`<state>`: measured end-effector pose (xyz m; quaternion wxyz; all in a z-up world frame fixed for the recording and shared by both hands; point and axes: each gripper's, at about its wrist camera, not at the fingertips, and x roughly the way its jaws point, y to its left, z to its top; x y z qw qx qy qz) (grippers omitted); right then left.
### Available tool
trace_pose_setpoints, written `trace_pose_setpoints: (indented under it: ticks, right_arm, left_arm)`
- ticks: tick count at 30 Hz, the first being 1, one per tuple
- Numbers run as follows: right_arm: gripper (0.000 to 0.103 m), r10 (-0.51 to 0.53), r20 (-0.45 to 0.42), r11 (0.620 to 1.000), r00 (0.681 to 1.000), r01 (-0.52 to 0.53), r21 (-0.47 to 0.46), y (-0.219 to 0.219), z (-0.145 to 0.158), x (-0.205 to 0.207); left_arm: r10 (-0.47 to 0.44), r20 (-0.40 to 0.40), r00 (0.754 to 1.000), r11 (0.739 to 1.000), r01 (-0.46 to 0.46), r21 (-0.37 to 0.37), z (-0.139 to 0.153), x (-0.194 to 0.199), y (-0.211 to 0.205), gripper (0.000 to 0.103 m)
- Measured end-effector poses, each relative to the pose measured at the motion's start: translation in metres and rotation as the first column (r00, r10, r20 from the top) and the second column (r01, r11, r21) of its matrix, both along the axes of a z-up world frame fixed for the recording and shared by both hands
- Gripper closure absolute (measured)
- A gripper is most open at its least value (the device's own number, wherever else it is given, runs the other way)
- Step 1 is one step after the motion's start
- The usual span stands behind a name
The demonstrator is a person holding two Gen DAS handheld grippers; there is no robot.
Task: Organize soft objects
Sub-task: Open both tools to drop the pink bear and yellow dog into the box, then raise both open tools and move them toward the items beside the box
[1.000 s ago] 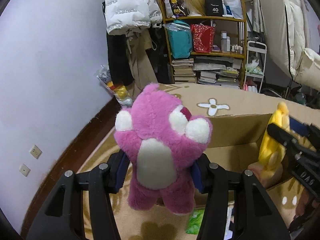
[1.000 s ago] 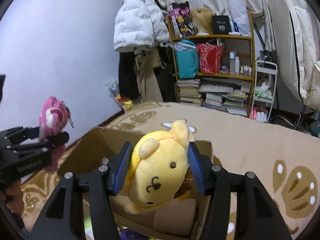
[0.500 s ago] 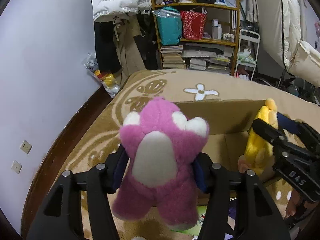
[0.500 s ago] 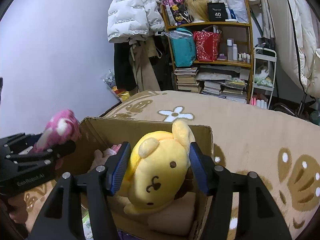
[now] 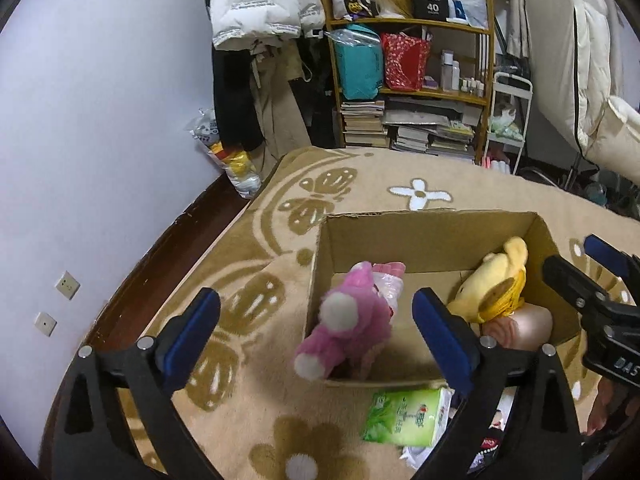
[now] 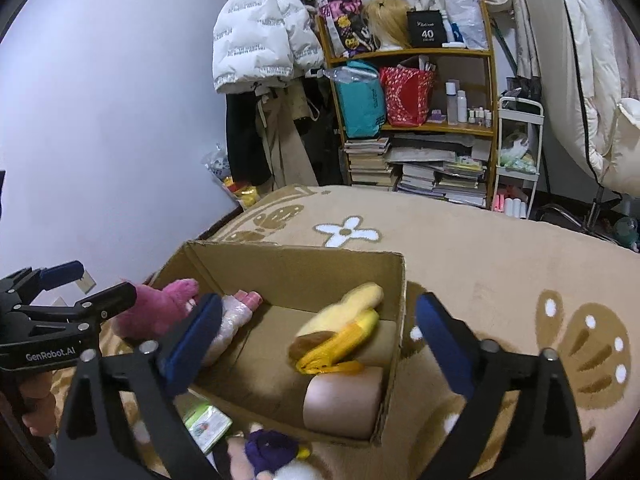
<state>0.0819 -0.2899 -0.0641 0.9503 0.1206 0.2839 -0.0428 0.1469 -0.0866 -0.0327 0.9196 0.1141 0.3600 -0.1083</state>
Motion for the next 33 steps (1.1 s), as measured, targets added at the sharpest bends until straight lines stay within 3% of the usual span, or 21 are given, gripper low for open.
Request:
trace_pose_setpoints:
  ticks: [13,33]
  right_arm:
    - [0.0,-0.035,0.003,0.999,0.999,0.035,0.015,0.008,0.034,-0.053]
    - [0.0,-0.025,-0.08,0.999,0.996,0.028,0.041,0.031,0.022,-0.104]
  left_arm:
    - [0.031,0.003,1.0,0.999,-0.031,-0.006,0.028,-0.047,0.032,0.002]
    - [0.051,-0.062,0.997,0.999,-0.051,-0.002,0.031,-0.105,0.054,0.002]
